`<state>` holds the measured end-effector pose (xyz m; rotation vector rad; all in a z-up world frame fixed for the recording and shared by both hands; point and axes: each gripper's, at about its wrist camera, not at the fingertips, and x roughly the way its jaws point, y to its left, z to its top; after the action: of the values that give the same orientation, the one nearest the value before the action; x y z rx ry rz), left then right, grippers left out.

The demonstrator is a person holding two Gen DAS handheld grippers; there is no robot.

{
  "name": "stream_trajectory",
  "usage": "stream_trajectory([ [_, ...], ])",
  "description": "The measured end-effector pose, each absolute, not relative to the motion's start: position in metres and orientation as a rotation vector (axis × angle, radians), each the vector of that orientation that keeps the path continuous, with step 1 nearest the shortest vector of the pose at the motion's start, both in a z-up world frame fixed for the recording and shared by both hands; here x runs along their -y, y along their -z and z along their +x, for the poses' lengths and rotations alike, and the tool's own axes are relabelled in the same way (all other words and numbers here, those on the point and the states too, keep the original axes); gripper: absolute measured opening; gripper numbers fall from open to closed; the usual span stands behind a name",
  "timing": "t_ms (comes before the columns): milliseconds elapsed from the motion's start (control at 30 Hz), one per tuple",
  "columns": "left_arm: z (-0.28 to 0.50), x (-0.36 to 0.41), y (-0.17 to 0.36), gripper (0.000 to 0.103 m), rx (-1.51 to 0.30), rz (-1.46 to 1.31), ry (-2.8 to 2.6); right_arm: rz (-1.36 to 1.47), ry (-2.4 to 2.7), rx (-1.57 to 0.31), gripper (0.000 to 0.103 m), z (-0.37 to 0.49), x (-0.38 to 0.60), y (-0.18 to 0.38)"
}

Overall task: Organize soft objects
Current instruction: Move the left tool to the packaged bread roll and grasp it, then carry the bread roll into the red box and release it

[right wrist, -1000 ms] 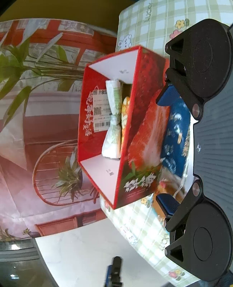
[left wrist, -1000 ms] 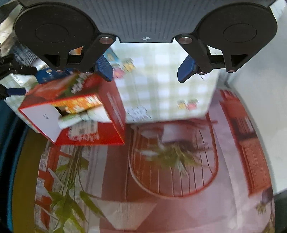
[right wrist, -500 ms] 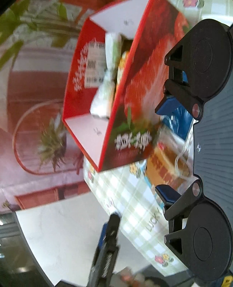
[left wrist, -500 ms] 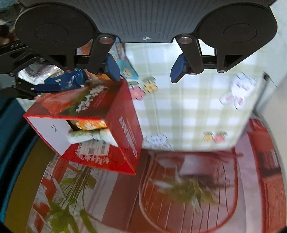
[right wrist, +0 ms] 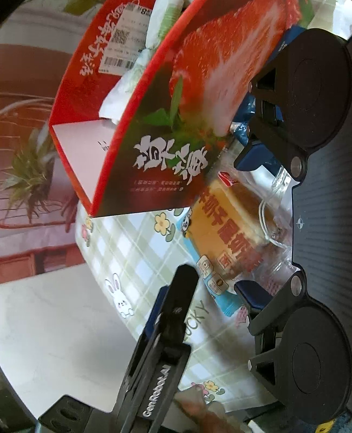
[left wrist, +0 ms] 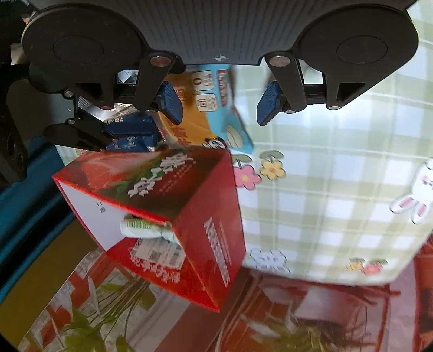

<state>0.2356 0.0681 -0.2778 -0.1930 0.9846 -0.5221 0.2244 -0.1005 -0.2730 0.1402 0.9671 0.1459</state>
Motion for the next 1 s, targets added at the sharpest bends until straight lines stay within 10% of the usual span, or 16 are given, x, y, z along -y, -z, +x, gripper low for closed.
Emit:
stream_trajectory([
  [1000, 0.199, -0.048, 0.177, 0.054, -0.782, -0.168, 0.578, 0.134, -0.259, -0.644, 0.067, 0.192, 0.113, 0.189],
])
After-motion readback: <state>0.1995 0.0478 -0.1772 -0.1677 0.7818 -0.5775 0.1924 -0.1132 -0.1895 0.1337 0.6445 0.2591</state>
